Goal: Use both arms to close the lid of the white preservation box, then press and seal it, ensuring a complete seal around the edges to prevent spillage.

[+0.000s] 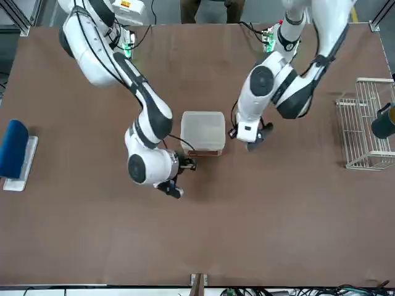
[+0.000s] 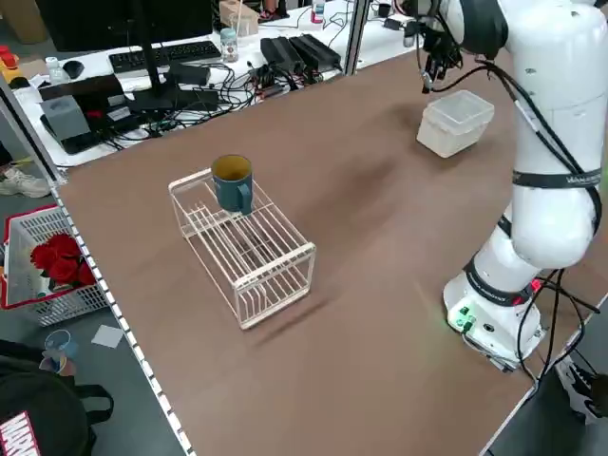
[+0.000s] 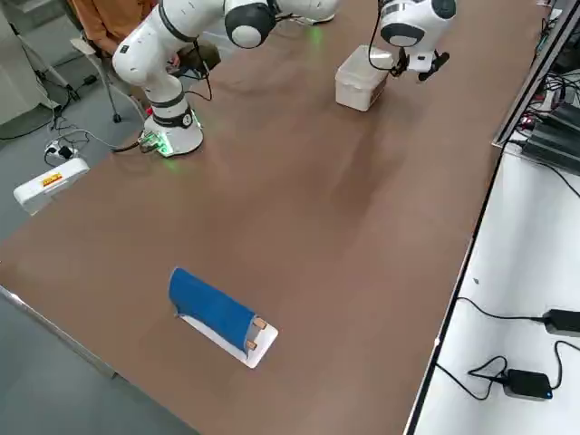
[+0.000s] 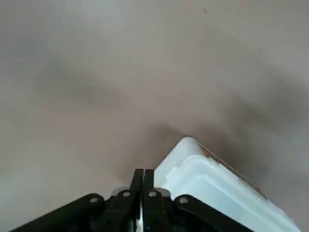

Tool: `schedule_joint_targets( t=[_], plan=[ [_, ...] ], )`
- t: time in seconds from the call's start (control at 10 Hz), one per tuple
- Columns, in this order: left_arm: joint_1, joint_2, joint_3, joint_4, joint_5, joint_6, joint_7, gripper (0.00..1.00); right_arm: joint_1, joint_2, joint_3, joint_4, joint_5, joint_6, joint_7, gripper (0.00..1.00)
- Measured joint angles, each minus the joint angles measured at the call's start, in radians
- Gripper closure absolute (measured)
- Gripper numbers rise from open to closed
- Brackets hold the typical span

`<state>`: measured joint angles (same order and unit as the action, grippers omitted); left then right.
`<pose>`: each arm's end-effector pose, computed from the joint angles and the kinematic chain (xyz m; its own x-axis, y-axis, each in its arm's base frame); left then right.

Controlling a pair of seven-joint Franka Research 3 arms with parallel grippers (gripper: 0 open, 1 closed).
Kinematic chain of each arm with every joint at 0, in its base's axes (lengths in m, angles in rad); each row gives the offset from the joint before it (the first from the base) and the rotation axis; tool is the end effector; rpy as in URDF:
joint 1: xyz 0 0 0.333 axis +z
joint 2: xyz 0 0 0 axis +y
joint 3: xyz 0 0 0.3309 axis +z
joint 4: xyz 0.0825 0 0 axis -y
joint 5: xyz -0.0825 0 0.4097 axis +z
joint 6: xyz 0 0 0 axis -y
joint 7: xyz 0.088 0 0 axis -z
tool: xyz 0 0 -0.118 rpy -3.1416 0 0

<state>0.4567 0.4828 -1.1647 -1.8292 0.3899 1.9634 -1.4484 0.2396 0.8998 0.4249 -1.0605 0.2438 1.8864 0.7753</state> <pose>0.5363 -0.3422 0.3927 0.8137 0.5744 -0.0892 0.5757 -0.8176 -0.0137 0.6858 0.4180 0.3176 0.8817 -0.2300 -0.4120 -0.3817 -0.8610 -0.3361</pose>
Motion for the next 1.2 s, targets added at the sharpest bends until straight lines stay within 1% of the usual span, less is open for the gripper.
schedule_joint_targets(
  t=[0.1, 0.2, 0.3, 0.4, 0.5, 0.6, 0.7, 0.8, 0.9, 1.0, 1.2],
  plan=[
    [0.088, -0.003, -0.069, 0.005, 0.005, -0.031, 0.017, 0.90, -0.039, -0.032, -0.002, 0.006, -0.001, -0.036, 0.000, 0.85],
    [0.140, -0.006, -0.110, 0.029, 0.009, -0.083, 0.030, 0.78, -0.085, -0.077, -0.006, 0.010, -0.004, -0.079, -0.004, 0.69],
    [0.153, -0.007, -0.123, 0.078, 0.011, -0.157, 0.047, 0.62, -0.121, -0.134, -0.027, 0.013, -0.008, -0.120, -0.041, 0.64],
    [0.151, -0.009, -0.126, 0.135, 0.012, -0.234, 0.062, 0.49, -0.137, -0.196, -0.076, 0.013, -0.008, -0.157, -0.107, 0.59],
    [0.150, -0.012, -0.125, 0.186, 0.015, -0.304, 0.087, 0.33, -0.140, -0.250, -0.130, 0.009, -0.008, -0.178, -0.162, 0.44],
    [0.150, -0.017, -0.114, 0.241, 0.018, -0.378, 0.137, 0.19, -0.139, -0.302, -0.181, -0.006, -0.020, -0.183, -0.191, 0.29],
    [0.148, -0.026, -0.081, 0.300, 0.017, -0.443, 0.212, 0.04, -0.139, -0.356, -0.219, -0.037, -0.051, -0.184, -0.207, 0.16],
    [0.143, -0.041, -0.031, 0.353, -0.002, -0.478, 0.284, 0.00, -0.138, -0.413, -0.251, -0.077, -0.081, -0.184, -0.213, 0.01],
    [0.125, -0.076, 0.048, 0.382, -0.054, -0.489, 0.357, 0.00, -0.137, -0.474, -0.292, -0.124, -0.094, -0.184, -0.214, 0.00],
    [0.069, -0.135, 0.181, 0.394, -0.139, -0.490, 0.460, 0.00, -0.138, -0.538, -0.344, -0.177, -0.097, -0.188, -0.241, 0.00],
    [-0.115, -0.268, 0.526, 0.400, -0.308, -0.495, 0.730, 0.00, -0.146, -0.673, -0.442, -0.310, -0.099, -0.197, -0.416, 0.00]
  ],
)
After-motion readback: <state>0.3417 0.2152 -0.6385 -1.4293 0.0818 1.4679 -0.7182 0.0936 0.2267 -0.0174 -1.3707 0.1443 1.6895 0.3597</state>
